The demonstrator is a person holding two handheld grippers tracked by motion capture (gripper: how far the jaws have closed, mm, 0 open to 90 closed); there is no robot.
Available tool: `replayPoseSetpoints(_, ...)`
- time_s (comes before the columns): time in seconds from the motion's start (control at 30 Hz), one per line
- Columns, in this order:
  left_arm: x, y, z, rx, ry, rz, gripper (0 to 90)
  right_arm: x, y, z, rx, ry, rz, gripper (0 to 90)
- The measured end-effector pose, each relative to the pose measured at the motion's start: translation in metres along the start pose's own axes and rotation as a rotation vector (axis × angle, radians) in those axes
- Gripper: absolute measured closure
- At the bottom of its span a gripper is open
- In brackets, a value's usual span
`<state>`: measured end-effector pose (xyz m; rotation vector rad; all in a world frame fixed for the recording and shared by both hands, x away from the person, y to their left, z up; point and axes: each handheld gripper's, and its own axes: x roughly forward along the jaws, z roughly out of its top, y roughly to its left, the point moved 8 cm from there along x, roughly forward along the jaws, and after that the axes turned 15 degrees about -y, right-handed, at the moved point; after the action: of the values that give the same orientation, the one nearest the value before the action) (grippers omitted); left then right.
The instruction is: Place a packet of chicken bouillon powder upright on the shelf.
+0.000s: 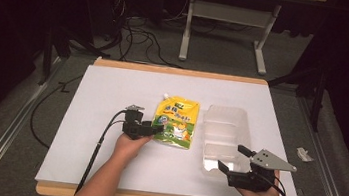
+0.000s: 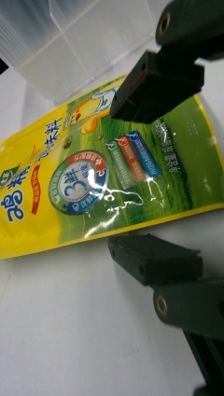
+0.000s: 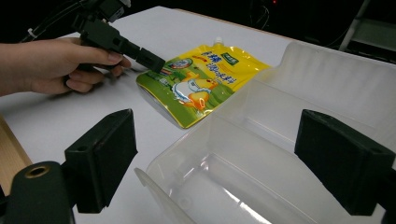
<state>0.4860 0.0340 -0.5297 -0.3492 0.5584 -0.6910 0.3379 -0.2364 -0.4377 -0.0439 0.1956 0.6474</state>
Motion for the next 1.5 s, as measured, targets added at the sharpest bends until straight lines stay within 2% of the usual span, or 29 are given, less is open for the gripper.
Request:
replayPoseSetpoints(0.03,-0.001,0.000,-0.001,-0.003,0.000,0.000,39.2,0.000,0.000,0.000,-0.007,0.002,0.000,13.6)
replayPoseSetpoints(0.07,-0.002,0.000,-0.002,-0.003,-0.003,0.003,45.4,0.001,0.001,-0.001,-0.022,0.013,-0.005,13.9)
replayPoseSetpoints(0.13,-0.002,-0.001,-0.002,0.006,0.000,0.008,49.5,0.003,0.002,-0.002,-0.034,0.015,0.000,14.0)
replayPoseSetpoints(0.27,-0.002,-0.003,-0.003,0.042,-0.012,0.020,55.6,0.003,0.003,-0.002,-0.035,0.016,0.000,14.2)
replayPoseSetpoints(0.33,-0.002,-0.005,-0.003,0.061,-0.015,0.017,62.9,0.002,0.003,-0.002,-0.032,0.017,-0.004,14.5)
replayPoseSetpoints(0.5,-0.003,-0.016,-0.012,0.085,0.020,-0.009,63.4,0.002,0.001,-0.002,-0.025,0.013,-0.006,14.9)
replayPoseSetpoints(0.57,-0.004,-0.022,-0.016,0.115,0.026,-0.010,62.2,0.002,0.001,-0.002,-0.022,0.016,-0.006,14.9)
replayPoseSetpoints(0.67,-0.005,-0.032,-0.024,0.160,0.060,-0.026,62.5,0.002,0.001,-0.002,-0.025,0.017,-0.004,15.0)
replayPoseSetpoints(0.83,-0.005,-0.040,-0.029,0.190,0.068,-0.024,63.6,0.002,0.002,-0.002,-0.017,0.014,-0.004,15.1)
replayPoseSetpoints(1.13,-0.004,-0.055,-0.037,0.243,0.091,-0.053,66.5,0.000,0.001,0.000,-0.022,0.008,-0.006,15.2)
replayPoseSetpoints(1.23,-0.004,-0.049,-0.028,0.231,0.047,-0.029,65.8,0.000,0.001,0.001,-0.016,0.002,-0.009,15.2)
replayPoseSetpoints(1.37,0.000,-0.025,-0.002,0.186,-0.019,0.039,61.9,0.000,0.001,-0.001,-0.018,0.008,-0.008,15.2)
replayPoseSetpoints(1.43,0.006,-0.013,0.012,0.188,-0.040,0.075,60.9,0.000,0.001,-0.001,-0.019,0.010,-0.008,15.2)
replayPoseSetpoints(1.5,0.015,-0.004,0.023,0.170,-0.049,0.095,55.5,0.001,0.001,-0.001,-0.020,0.011,-0.009,15.3)
